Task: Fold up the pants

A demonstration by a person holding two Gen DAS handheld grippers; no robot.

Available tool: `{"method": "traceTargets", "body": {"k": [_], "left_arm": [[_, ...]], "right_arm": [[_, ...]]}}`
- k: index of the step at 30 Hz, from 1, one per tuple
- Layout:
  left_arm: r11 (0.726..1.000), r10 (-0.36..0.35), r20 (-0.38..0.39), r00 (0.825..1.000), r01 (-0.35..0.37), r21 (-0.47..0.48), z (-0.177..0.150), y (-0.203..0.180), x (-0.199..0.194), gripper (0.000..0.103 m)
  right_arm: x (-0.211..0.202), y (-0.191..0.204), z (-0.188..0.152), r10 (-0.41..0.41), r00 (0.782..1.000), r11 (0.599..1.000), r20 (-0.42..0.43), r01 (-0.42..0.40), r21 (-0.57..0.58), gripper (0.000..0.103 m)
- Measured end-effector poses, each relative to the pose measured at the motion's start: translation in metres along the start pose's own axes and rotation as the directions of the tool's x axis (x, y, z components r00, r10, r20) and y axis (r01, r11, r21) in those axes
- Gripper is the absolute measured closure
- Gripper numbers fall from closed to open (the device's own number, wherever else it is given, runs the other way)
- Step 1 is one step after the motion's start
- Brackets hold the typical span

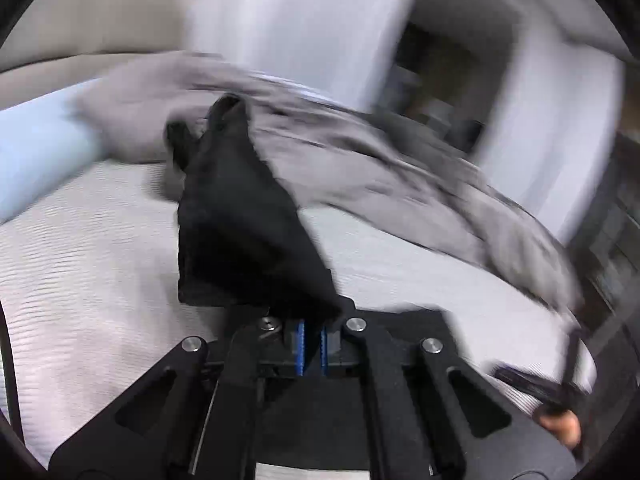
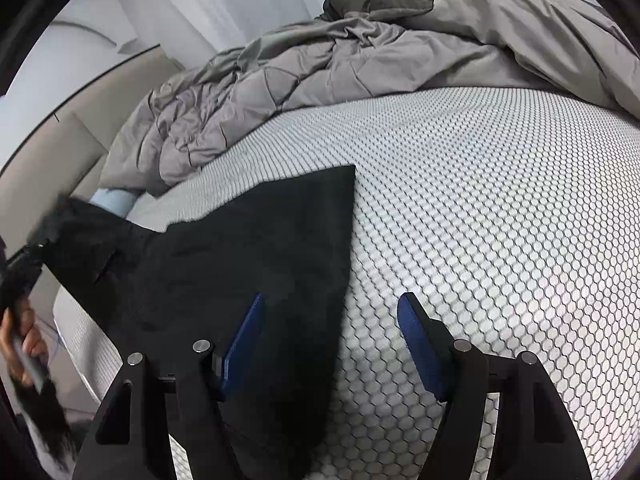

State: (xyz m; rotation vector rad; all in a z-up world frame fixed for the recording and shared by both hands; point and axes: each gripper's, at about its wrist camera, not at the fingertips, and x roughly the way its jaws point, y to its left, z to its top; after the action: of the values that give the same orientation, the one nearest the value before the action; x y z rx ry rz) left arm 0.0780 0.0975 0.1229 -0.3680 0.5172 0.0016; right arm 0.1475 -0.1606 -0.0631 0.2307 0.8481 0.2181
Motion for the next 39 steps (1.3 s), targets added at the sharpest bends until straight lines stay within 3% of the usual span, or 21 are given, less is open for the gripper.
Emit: {"method": "traceTargets", "body": {"k": [2, 3, 4, 5, 6, 8, 11, 14, 15, 18, 20, 22, 25, 28, 33, 35, 36, 38, 39], "left_arm": [[0.986, -0.146, -0.093, 0.985, 0.152, 0.065, -0.023, -0.059, 0.016, 0.091], [0.967, -0.225, -0.160, 0.961, 0.240, 0.081, -0.037, -0.083, 0.027, 0.083], [0.928, -0.333, -0.261, 0.906, 0.364, 0.078, -0.056, -0.107, 0.043, 0.064], [0.892, -0.403, -0.338, 0.850, 0.448, 0.063, -0.073, -0.123, 0.055, 0.052], [0.867, -0.432, -0.402, 0.808, 0.494, 0.061, -0.088, -0.134, 0.066, 0.051], [0.858, -0.418, -0.464, 0.781, 0.507, 0.081, -0.104, -0.145, 0.077, 0.051], [0.869, -0.387, -0.446, 0.807, 0.481, 0.118, -0.105, -0.140, 0.076, 0.050], [0.912, -0.329, -0.364, 0.871, 0.393, 0.116, -0.084, -0.104, 0.078, 0.038], [0.936, -0.280, -0.329, 0.902, 0.333, 0.117, -0.078, -0.089, 0.079, 0.038], [0.979, -0.129, -0.280, 0.951, 0.167, 0.118, -0.067, -0.047, 0.093, 0.038], [0.992, -0.060, -0.284, 0.957, 0.089, 0.092, -0.065, -0.021, 0.104, 0.038], [0.998, -0.039, -0.305, 0.952, 0.053, 0.036, -0.062, 0.004, 0.113, 0.038], [0.998, -0.042, -0.341, 0.939, 0.027, -0.049, -0.062, 0.032, 0.124, 0.038], [0.999, -0.036, -0.340, 0.940, 0.031, -0.022, -0.068, 0.043, 0.126, 0.038], [0.997, -0.015, -0.336, 0.942, 0.038, 0.062, -0.076, 0.032, 0.129, 0.038], [0.996, -0.015, -0.336, 0.942, 0.042, 0.075, -0.075, 0.028, 0.133, 0.038], [0.996, -0.013, -0.333, 0.943, 0.042, 0.079, -0.075, 0.026, 0.130, 0.038], [0.995, -0.016, -0.329, 0.944, 0.046, 0.084, -0.077, 0.022, 0.113, 0.038], [0.995, -0.015, -0.329, 0.944, 0.045, 0.084, -0.077, 0.022, 0.112, 0.038]], "right_arm": [[-0.003, 0.004, 0.004, 0.006, 1.000, 1.000, 0.018, -0.006, 0.004, 0.033], [-0.004, 0.005, 0.006, 0.004, 1.000, 1.000, 0.025, -0.005, 0.006, 0.033], [-0.006, 0.005, 0.007, 0.001, 0.999, 1.000, 0.034, -0.001, 0.010, 0.033], [-0.009, 0.002, 0.008, -0.003, 0.999, 1.000, 0.047, 0.002, 0.024, 0.033], [-0.011, -0.001, 0.009, -0.008, 0.998, 0.999, 0.054, 0.006, 0.039, 0.033], [-0.013, -0.010, 0.009, -0.020, 0.998, 0.997, 0.053, 0.016, 0.076, 0.033], [-0.016, -0.022, 0.006, -0.030, 0.998, 0.994, 0.048, 0.025, 0.102, 0.033], [-0.017, -0.025, 0.003, 0.005, 1.000, 0.995, 0.030, -0.008, 0.103, 0.033], [-0.016, -0.023, 0.002, 0.035, 0.999, 0.994, 0.016, -0.036, 0.099, 0.033], [-0.008, -0.011, -0.001, 0.188, 0.981, 0.979, -0.047, -0.183, 0.088, 0.033], [-0.001, -0.005, -0.003, 0.246, 0.966, 0.966, -0.076, -0.238, 0.096, 0.038], [0.003, -0.002, -0.004, 0.271, 0.957, 0.960, -0.103, -0.261, 0.106, 0.044], [0.001, 0.003, -0.005, 0.299, 0.948, 0.952, -0.112, -0.289, 0.103, 0.047], [-0.003, 0.013, -0.009, 0.333, 0.934, 0.942, -0.127, -0.325, 0.079, 0.048], [0.028, 0.029, -0.019, 0.208, 0.955, 0.978, -0.211, -0.208, 0.022, 0.050], [0.032, 0.034, -0.017, 0.168, 0.968, 0.985, -0.188, -0.174, -0.011, 0.075], [0.030, 0.037, -0.015, 0.165, 0.971, 0.985, -0.172, -0.170, -0.018, 0.078], [0.013, 0.044, -0.009, 0.184, 0.978, 0.982, -0.103, -0.187, -0.026, 0.100], [0.000, 0.046, -0.004, 0.183, 0.981, 0.982, -0.069, -0.186, -0.042, 0.100]]}}
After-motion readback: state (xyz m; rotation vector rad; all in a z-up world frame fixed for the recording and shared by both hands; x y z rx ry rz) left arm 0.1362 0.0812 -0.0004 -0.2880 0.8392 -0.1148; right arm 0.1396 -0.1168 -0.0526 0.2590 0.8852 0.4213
